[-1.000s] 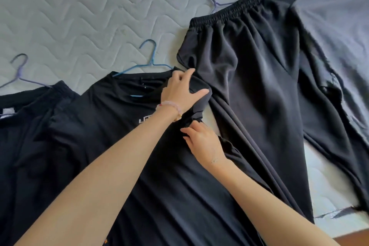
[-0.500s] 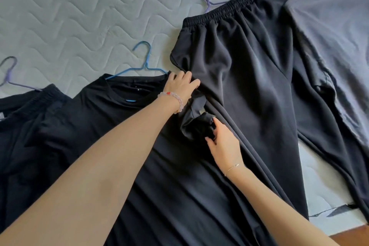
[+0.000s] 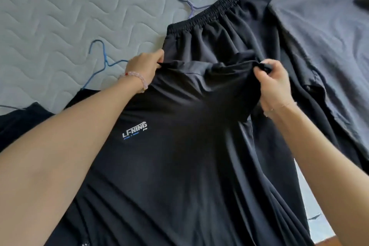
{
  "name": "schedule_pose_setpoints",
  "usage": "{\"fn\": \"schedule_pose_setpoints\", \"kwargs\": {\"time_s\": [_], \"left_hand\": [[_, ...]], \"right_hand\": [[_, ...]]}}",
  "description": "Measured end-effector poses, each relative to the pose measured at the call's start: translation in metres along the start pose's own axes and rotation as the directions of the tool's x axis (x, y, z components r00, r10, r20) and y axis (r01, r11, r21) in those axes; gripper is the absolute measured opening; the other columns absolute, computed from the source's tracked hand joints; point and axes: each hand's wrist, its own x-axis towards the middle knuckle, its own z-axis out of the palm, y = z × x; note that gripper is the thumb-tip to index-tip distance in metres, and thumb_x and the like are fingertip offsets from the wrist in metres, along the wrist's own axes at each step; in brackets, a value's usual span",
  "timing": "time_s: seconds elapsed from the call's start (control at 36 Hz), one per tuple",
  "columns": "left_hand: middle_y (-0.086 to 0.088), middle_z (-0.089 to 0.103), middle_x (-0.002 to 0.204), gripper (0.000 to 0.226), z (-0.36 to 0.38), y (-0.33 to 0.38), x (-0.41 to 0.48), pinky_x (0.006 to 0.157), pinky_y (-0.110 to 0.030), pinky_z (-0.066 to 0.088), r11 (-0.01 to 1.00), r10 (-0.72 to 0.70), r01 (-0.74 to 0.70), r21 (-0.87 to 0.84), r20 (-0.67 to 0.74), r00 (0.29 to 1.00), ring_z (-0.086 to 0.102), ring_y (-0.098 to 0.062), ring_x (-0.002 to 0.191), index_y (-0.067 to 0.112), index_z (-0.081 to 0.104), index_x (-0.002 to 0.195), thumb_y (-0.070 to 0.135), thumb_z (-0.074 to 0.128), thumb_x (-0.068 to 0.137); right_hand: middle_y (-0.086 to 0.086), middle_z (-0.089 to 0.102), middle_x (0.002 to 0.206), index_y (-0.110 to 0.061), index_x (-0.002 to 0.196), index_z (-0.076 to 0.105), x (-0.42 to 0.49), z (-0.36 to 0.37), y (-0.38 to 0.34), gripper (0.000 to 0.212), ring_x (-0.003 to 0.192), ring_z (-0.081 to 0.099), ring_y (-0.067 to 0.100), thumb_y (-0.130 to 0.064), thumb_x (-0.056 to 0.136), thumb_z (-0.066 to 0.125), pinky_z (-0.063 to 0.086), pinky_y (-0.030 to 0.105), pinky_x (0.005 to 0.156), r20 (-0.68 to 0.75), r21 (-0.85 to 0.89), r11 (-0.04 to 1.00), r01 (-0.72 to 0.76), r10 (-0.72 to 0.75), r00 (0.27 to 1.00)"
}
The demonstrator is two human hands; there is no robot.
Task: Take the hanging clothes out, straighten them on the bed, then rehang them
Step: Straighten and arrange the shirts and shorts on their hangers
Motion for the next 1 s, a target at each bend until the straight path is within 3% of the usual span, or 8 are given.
{"fn": "schedule_pose_setpoints", "kwargs": {"time_s": [0.11,0.31,0.5,0.61,0.69,0.78,0.92,1.0], "left_hand": [[-0.020,0.066,0.112,0.005,-0.005,-0.001,0.013,0.068,-0.032,0.028,0.998,-0.055,0.055,-0.015,0.008,0.998,0.050,-0.032,0.083,0.012,0.049,0.097,0.008,0.046,0.096],[-0.019,0.064,0.116,0.009,0.007,-0.003,0.032,0.071,-0.035,0.036,0.993,-0.121,0.121,-0.010,-0.005,0.993,0.060,-0.039,0.098,0.008,0.057,0.104,0.007,0.050,0.098],[-0.019,0.054,0.126,0.037,0.030,0.012,0.021,0.095,-0.045,0.043,0.989,-0.150,0.149,-0.014,-0.056,0.987,0.050,-0.039,0.117,0.008,0.058,0.119,-0.009,0.046,0.088],[-0.020,0.056,0.125,0.036,0.044,0.040,-0.024,0.096,-0.045,0.040,0.994,-0.074,0.059,-0.096,-0.169,0.983,0.050,-0.039,0.116,0.005,0.060,0.119,-0.005,0.051,0.086],[-0.015,0.059,0.122,0.030,0.063,0.071,-0.081,0.096,-0.043,0.041,0.973,-0.048,0.022,-0.231,-0.112,0.993,0.053,-0.036,0.112,0.005,0.062,0.115,-0.004,0.054,0.088],[-0.009,0.061,0.117,0.028,0.086,0.112,-0.143,0.100,-0.038,0.043,0.925,-0.036,0.024,-0.380,-0.026,0.999,0.054,-0.029,0.109,0.006,0.063,0.113,-0.004,0.052,0.089],[-0.004,0.065,0.112,0.030,0.123,0.193,-0.235,0.097,-0.018,0.036,0.849,-0.051,0.045,-0.527,0.003,0.999,0.056,-0.019,0.106,0.007,0.066,0.110,-0.004,0.048,0.089],[-0.001,0.067,0.107,0.037,0.143,0.239,-0.272,0.099,-0.019,0.034,0.807,-0.028,0.038,-0.590,0.026,0.999,0.048,-0.006,0.101,0.009,0.068,0.106,0.010,0.037,0.084]], "right_hand": [[-0.005,0.058,0.092,-0.030,0.087,0.054,0.018,-0.019,-0.001,0.035,0.091,0.055,0.013,0.002,0.074,0.061,0.047,0.027,0.086,-0.067,-0.061,0.995,0.075,-0.080,0.995],[-0.007,0.052,0.078,-0.014,0.110,0.058,0.048,-0.037,0.041,0.042,0.068,0.051,0.003,0.004,0.073,0.065,0.044,0.017,0.070,-0.132,-0.261,0.961,-0.095,0.061,0.989],[0.004,0.062,0.091,-0.009,0.115,0.059,0.045,-0.068,0.054,0.043,0.075,0.058,0.005,0.007,0.075,0.056,0.049,0.030,0.087,-0.083,-0.406,0.909,-0.092,0.063,0.995],[0.003,0.064,0.093,-0.017,0.107,0.061,0.006,-0.098,0.061,0.036,0.087,0.062,0.017,0.001,0.077,0.055,0.050,0.032,0.087,-0.114,-0.418,0.901,-0.117,0.076,0.991],[0.004,0.065,0.095,-0.015,0.108,0.062,-0.039,-0.130,0.076,0.034,0.088,0.061,0.017,0.001,0.079,0.054,0.050,0.029,0.078,-0.193,-0.413,0.885,-0.213,0.143,0.971],[0.004,0.065,0.097,-0.014,0.110,0.061,-0.087,-0.166,0.093,0.031,0.090,0.060,0.019,-0.003,0.081,0.057,0.047,0.034,0.086,-0.245,-0.434,0.827,-0.358,0.274,0.930],[0.003,0.066,0.098,-0.013,0.101,0.064,-0.149,-0.210,0.117,0.017,0.087,0.060,0.019,-0.013,0.084,0.063,0.049,0.035,0.082,-0.111,-0.440,0.763,-0.474,0.478,0.871],[0.005,0.067,0.088,-0.011,0.092,0.065,-0.160,-0.218,0.120,0.007,0.077,0.059,0.016,-0.012,0.086,0.063,0.047,0.024,0.069,-0.030,-0.445,0.769,-0.458,0.498,0.867]]}}
